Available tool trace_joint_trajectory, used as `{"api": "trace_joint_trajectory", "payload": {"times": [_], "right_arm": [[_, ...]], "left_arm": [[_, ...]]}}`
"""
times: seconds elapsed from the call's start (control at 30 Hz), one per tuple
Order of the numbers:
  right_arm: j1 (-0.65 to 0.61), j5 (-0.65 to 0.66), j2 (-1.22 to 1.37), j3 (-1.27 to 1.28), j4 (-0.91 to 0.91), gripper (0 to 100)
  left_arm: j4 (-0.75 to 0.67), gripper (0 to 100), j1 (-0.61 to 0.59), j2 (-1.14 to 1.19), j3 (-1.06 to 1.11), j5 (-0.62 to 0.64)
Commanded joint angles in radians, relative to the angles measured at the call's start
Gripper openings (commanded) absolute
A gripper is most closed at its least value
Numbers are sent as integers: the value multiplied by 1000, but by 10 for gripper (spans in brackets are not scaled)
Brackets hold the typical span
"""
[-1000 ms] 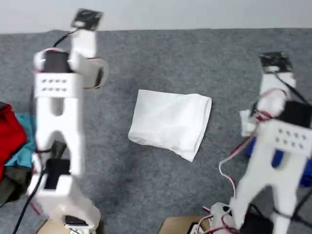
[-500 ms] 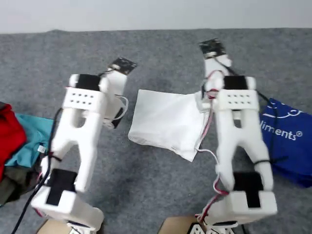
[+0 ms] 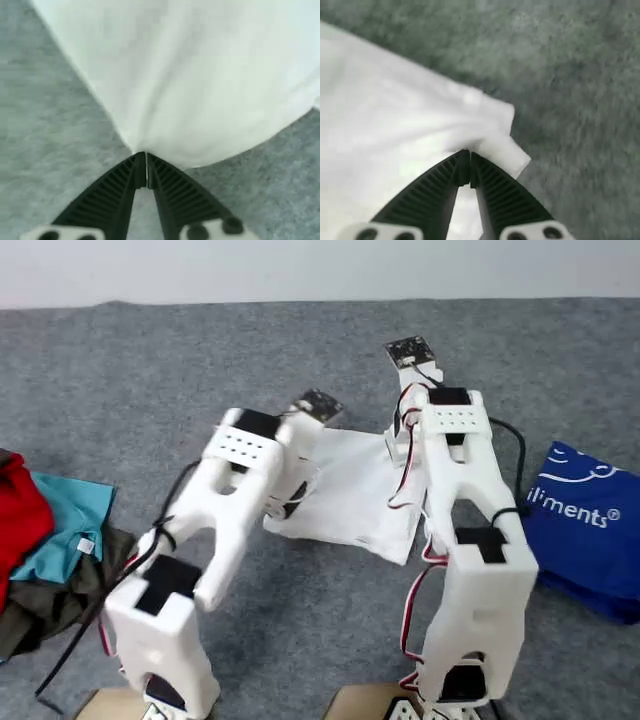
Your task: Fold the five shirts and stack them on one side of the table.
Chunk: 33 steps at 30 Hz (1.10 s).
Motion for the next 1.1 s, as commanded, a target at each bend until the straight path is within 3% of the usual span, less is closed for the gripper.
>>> {"api": "trace_joint_trajectory", "payload": {"times": [0.0,0.27,0.5,0.67,0.8,0.93,1.07], "right_arm": [[24,-5,50,-146,8,17],[38,-5,124,-307,110,17],[33,-3,61,-443,257,16],[33,-3,8,-494,390,16],[18,-5,-36,-494,507,14],[-41,-8,-47,-494,661,10],[-79,-11,-68,-422,668,9]], "left_arm": [[-12,5,31,57,-1,8],[49,5,23,57,-21,8],[172,5,23,-201,-102,8],[173,5,9,-319,-108,9],[95,5,-72,-319,-108,77],[-83,5,-158,-308,-107,140],[-218,5,-158,-209,-110,144]]}}
